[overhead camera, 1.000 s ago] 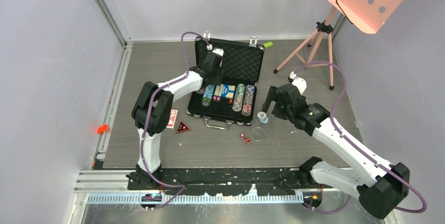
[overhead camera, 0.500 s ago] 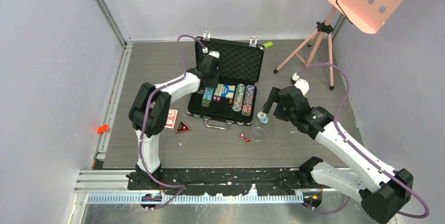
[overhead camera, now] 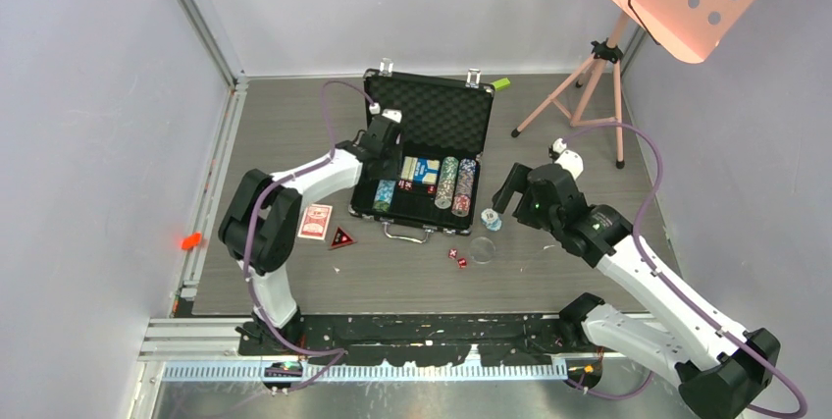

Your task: Pack up texas hold em set

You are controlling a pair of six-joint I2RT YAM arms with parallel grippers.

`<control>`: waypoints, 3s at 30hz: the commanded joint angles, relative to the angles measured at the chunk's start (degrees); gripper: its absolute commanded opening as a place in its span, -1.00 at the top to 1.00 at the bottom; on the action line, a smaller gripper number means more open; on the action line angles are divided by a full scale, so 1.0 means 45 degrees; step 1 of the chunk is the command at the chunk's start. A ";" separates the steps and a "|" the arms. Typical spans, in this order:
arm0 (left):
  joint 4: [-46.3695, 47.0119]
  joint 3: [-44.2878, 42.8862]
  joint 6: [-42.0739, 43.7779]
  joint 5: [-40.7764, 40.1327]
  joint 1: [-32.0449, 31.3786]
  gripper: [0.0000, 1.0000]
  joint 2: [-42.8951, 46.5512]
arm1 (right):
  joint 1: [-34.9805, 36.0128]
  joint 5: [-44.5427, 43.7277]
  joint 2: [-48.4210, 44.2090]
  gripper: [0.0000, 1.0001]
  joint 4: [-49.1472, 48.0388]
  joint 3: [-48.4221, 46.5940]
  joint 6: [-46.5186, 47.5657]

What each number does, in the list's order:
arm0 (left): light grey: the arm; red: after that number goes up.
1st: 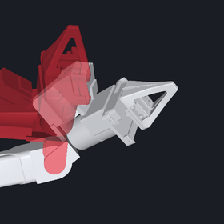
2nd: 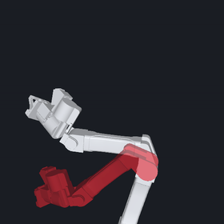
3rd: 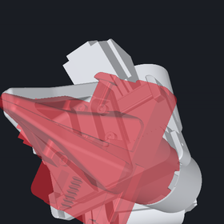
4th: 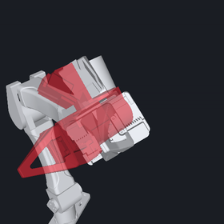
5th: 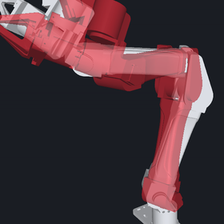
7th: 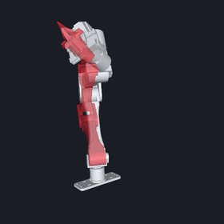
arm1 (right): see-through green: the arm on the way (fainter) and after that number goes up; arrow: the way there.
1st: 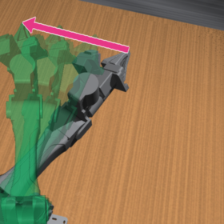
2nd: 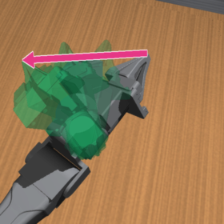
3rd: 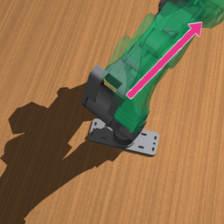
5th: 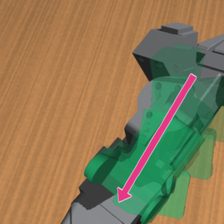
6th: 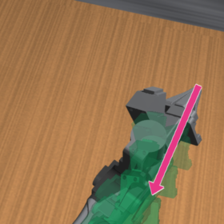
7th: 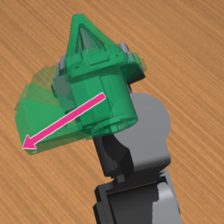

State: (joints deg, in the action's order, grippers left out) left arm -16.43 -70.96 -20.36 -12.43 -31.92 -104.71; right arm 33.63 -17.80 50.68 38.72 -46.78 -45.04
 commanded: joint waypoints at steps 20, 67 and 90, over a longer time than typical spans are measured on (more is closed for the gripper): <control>-0.1610 -0.0752 0.0485 -0.0821 -0.0289 0.09 -0.0523 | -0.0031 -0.0150 -0.0830 -0.90 0.0185 0.0264 -0.0523; -0.2795 -0.2473 0.1332 0.3266 0.0043 -0.95 0.2508 | -0.0047 0.0256 0.4171 -0.99 -0.0897 -0.0022 -0.0155; -0.2986 0.1875 0.0361 0.4182 0.0043 -0.99 0.8248 | -0.0617 -0.2138 0.6961 -0.98 0.2136 -0.2722 -0.7774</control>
State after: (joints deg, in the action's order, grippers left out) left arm -28.69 -64.82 -18.04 4.99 -32.12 -71.81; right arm 30.98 -24.01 80.60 44.05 -55.64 -72.82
